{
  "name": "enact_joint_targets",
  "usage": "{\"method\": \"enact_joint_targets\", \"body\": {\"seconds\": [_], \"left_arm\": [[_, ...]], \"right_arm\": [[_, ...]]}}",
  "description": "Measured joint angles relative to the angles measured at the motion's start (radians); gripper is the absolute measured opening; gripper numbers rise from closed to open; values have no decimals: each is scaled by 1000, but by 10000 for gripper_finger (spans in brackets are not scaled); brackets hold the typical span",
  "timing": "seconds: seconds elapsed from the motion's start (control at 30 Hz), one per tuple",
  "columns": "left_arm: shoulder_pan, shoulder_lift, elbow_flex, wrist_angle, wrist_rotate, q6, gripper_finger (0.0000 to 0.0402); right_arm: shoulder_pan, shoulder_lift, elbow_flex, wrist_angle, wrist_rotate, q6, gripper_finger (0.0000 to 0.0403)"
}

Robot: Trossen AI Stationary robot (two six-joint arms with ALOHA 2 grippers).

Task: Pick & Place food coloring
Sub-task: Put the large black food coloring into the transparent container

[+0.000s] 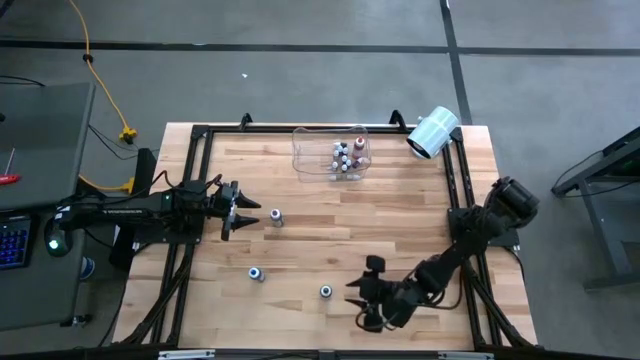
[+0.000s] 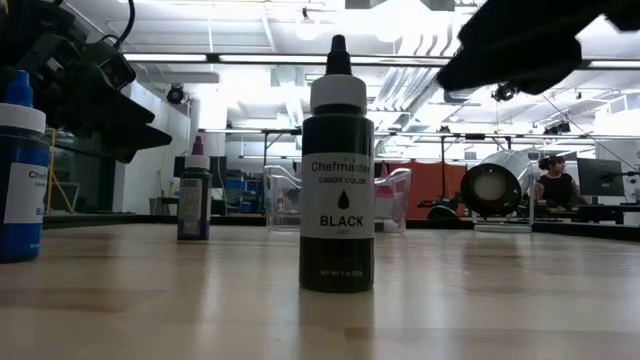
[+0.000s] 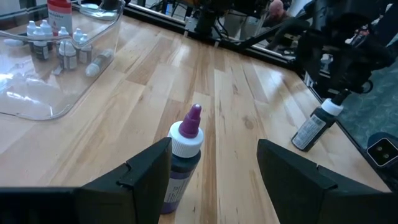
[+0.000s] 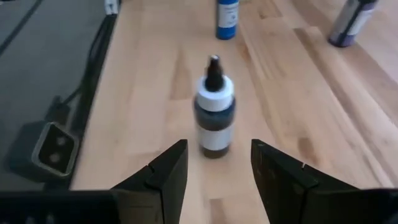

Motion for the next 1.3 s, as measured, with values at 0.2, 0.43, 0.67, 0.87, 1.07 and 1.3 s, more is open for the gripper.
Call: {"method": "enact_joint_targets", "body": {"seconds": [0.2,0.43,0.67,0.87,1.07,1.3], "left_arm": [[0,0,0,0,0,0,234],[0,0,0,0,0,0,234],[0,0,0,0,0,0,234],[0,0,0,0,0,0,234],[0,0,0,0,0,0,234],[0,0,0,-1,0,0,234]], "right_arm": [[-25,11,-9,12,4,-15,165],[-76,58,39,14,-51,-48,194],[-87,103,92,17,-64,-71,237],[-96,142,132,32,-67,-71,240],[-124,143,137,36,-76,-55,241],[-142,177,170,37,-137,-64,241]]}}
